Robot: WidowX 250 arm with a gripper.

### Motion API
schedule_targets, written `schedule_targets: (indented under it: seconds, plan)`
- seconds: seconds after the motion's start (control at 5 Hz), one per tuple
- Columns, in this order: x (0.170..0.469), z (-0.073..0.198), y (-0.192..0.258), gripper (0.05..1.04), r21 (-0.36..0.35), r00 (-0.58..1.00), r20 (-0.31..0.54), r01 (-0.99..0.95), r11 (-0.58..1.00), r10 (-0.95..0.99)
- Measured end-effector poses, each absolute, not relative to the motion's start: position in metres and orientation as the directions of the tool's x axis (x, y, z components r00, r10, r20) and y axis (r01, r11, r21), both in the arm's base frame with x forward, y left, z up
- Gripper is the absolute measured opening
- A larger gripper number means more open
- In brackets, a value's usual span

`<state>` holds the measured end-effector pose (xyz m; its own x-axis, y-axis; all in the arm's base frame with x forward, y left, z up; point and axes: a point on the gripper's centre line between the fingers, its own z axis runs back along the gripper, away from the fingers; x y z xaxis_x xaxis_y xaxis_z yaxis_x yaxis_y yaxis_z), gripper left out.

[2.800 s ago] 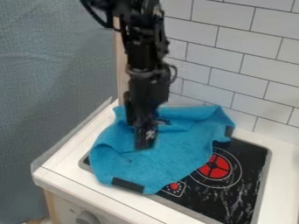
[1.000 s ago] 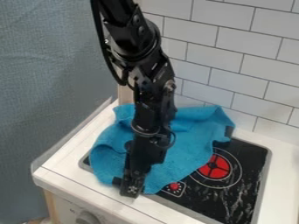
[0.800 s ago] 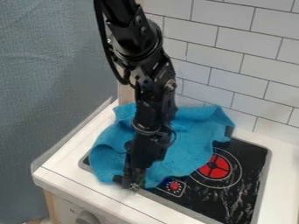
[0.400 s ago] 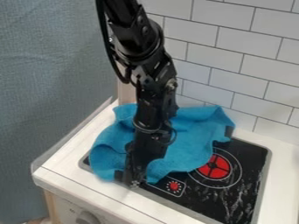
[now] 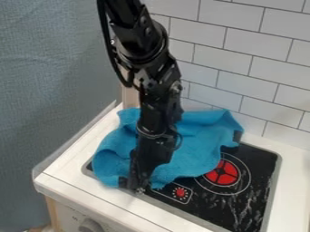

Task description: Fold cloth from bottom to top

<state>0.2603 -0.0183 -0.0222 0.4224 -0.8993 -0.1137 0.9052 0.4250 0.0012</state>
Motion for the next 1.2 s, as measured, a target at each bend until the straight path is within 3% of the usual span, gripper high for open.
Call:
schedule_targets:
  seconds: [0.6, 1.2]
  plan:
    - [0.266, 0.022, -0.012, 0.064, 0.023, 0.5, 0.01, 0.866, 0.5, -0.866]
    - [0.328, 0.069, 0.021, 0.064, 0.095, 0.646, 0.125, 0.748, 0.657, -0.753]
